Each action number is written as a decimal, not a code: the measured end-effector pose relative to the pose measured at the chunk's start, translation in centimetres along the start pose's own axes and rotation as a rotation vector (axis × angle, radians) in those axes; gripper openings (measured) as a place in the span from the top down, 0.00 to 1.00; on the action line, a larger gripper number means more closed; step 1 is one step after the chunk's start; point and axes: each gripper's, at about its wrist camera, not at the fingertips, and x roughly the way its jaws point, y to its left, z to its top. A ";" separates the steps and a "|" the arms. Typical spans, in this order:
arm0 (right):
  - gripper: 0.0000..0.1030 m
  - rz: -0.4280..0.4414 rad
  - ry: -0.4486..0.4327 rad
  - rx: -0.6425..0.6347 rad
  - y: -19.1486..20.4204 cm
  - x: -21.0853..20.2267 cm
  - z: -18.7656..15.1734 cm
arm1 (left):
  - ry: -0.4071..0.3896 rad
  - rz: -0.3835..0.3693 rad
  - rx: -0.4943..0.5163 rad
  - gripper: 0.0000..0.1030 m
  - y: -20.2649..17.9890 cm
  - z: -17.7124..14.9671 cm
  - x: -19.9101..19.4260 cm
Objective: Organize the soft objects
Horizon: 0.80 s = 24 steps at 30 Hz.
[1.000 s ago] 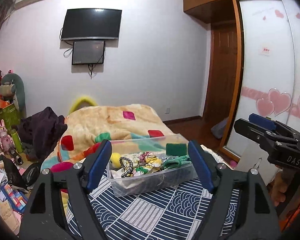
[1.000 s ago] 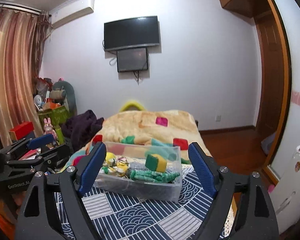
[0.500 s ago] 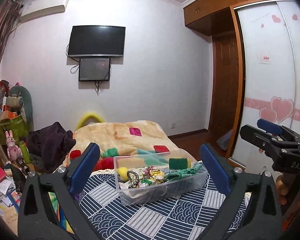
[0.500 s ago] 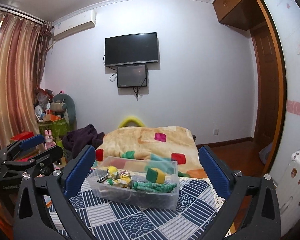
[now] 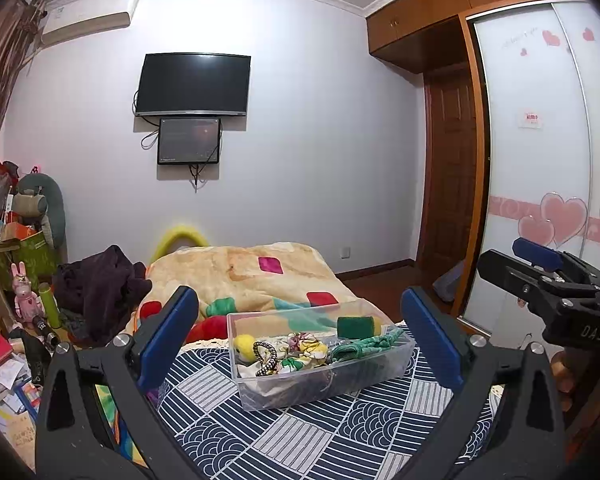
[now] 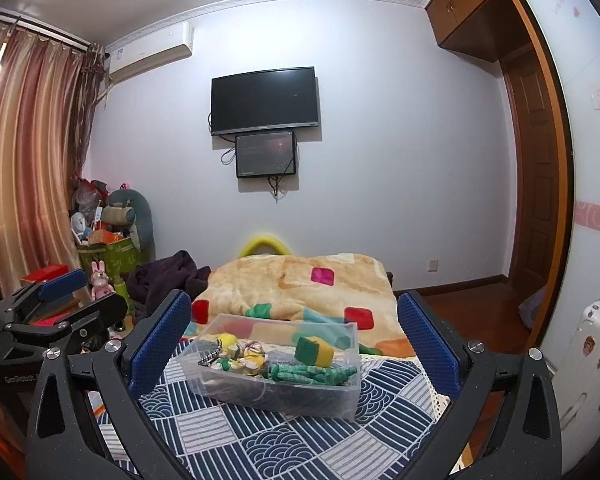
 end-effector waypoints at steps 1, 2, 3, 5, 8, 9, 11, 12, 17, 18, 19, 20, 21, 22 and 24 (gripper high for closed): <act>0.00 -0.001 0.000 0.000 0.0 0.0 0.0 | 0.001 -0.001 0.000 0.00 0.0 -0.1 0.0; 0.00 -0.001 0.000 -0.001 0.1 -0.1 0.0 | 0.002 -0.003 -0.002 0.00 0.0 -0.1 0.0; 0.00 -0.001 0.000 -0.001 0.0 0.0 0.0 | 0.003 -0.005 -0.003 0.00 0.0 -0.1 0.1; 0.00 -0.001 0.001 -0.001 0.0 0.0 0.0 | 0.002 -0.006 -0.006 0.00 0.1 -0.1 0.0; 0.00 0.001 0.001 0.000 0.1 -0.1 0.1 | 0.002 -0.006 -0.004 0.00 0.1 -0.1 0.0; 0.00 0.000 0.001 0.000 0.1 -0.1 0.0 | 0.004 -0.007 -0.004 0.00 0.0 -0.1 0.0; 0.00 0.000 0.001 -0.001 0.1 -0.1 0.1 | 0.005 -0.008 -0.004 0.00 0.0 -0.1 0.0; 0.00 0.000 0.002 0.000 0.1 -0.1 0.1 | 0.005 -0.009 -0.003 0.00 -0.1 -0.1 -0.1; 0.00 0.001 0.001 0.000 0.1 -0.2 0.1 | 0.000 -0.005 -0.007 0.00 -0.1 0.0 -0.2; 0.00 0.001 0.000 0.001 0.1 -0.2 0.2 | 0.000 -0.006 -0.009 0.00 -0.1 0.0 -0.2; 0.00 0.001 0.000 0.001 0.1 -0.2 0.1 | 0.000 -0.007 -0.010 0.00 -0.1 0.0 -0.2; 0.00 0.002 0.001 0.001 0.1 -0.2 0.1 | -0.001 -0.007 -0.010 0.00 -0.1 0.0 -0.3; 0.00 0.002 0.001 0.001 0.1 -0.2 0.1 | -0.001 -0.005 -0.008 0.00 -0.1 0.0 -0.2; 0.00 0.002 0.001 0.001 0.2 -0.3 0.1 | -0.001 -0.005 -0.008 0.00 -0.1 0.1 -0.2; 0.00 0.004 0.000 0.002 0.2 -0.4 0.1 | 0.000 -0.005 -0.007 0.00 -0.2 0.1 -0.2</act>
